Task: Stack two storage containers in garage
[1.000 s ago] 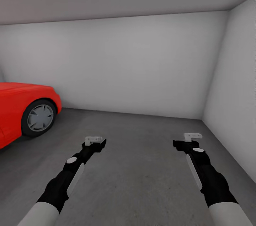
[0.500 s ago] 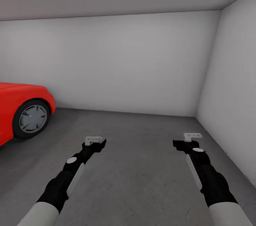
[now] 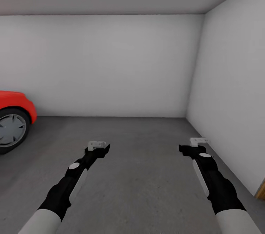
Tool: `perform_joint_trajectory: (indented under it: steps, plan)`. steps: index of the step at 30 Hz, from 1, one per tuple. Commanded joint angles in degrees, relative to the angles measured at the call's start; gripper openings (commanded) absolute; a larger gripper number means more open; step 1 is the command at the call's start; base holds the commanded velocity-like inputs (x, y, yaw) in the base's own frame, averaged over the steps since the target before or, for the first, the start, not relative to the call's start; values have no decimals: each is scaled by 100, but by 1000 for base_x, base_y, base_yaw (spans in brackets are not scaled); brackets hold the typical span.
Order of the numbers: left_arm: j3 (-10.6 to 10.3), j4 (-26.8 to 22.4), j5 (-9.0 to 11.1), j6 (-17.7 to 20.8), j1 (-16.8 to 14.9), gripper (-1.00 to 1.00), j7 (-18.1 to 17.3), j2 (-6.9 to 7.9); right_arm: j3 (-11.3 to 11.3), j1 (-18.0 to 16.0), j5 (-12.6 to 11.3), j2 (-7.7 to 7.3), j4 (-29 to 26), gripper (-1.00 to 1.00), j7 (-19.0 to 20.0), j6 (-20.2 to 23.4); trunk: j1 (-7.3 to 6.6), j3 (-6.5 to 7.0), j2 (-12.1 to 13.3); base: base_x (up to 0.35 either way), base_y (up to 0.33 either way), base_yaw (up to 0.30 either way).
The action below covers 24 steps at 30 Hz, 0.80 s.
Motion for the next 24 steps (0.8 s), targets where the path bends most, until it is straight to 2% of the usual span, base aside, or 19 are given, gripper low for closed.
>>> perform_joint_trajectory:
  steps: [1, 24]
  plan:
    - [-9, -10, 58, 34, -5, 100, -2, 5, 6, -5, -1, -1, -6, 100, -19, 32, 0, -8, -5, 0, 0, -280]
    - [-9, -3, 50, 41, -4, 100, -2, 5, 6, -5, -1, -4, -6, 100, -19, 34, 0, -8, -5, 0, 0, -280]
